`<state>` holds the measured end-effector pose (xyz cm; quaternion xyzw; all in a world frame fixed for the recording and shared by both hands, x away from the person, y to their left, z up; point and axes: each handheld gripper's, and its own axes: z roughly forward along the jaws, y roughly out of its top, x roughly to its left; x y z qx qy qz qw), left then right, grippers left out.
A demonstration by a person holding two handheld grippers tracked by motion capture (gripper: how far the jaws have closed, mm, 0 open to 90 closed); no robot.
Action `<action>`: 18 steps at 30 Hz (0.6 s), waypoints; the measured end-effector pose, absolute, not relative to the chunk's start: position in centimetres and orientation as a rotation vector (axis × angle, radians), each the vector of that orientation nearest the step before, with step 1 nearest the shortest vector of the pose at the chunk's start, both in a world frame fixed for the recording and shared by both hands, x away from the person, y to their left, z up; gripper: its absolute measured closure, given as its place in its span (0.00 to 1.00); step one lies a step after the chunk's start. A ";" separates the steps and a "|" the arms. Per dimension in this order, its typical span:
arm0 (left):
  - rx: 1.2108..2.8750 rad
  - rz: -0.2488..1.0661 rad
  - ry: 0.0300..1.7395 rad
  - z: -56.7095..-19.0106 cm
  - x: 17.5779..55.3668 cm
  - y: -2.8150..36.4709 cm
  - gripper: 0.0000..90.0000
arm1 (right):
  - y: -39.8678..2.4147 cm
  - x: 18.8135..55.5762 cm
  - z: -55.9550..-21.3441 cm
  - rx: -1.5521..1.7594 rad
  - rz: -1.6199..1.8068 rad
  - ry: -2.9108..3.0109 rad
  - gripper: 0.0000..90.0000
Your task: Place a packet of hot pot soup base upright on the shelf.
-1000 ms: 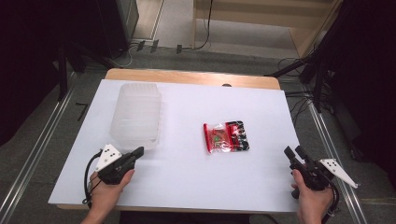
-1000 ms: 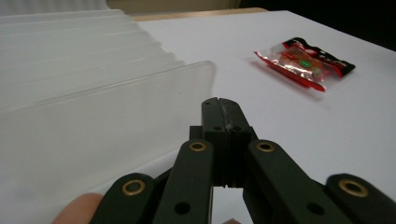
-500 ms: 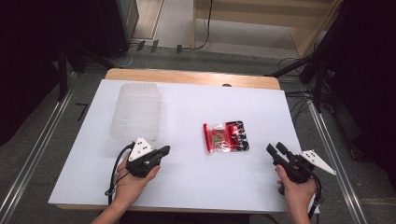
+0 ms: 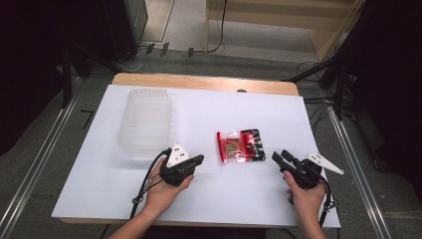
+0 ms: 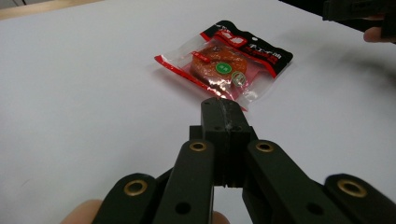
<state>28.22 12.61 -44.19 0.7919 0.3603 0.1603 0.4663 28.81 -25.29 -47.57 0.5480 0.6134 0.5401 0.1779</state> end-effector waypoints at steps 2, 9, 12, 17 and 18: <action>1.946 0.377 0.881 -44.3 28.7 11.9 1.00 | -25.2 29.1 -47.6 1.564 1.529 1.740 0.60; 1.941 0.375 0.879 -45.1 30.4 9.2 1.00 | -25.3 30.1 -47.8 1.620 1.554 1.720 0.60; 1.940 0.366 0.886 -45.6 30.8 8.6 1.00 | -25.0 30.3 -47.8 1.588 1.538 1.770 0.61; 1.939 0.360 0.891 -45.7 31.4 7.7 1.00 | -24.6 30.5 -47.6 1.584 1.541 1.790 0.61; 1.937 0.354 0.886 -45.6 31.5 7.5 1.00 | -24.6 30.6 -47.6 1.587 1.534 1.792 0.61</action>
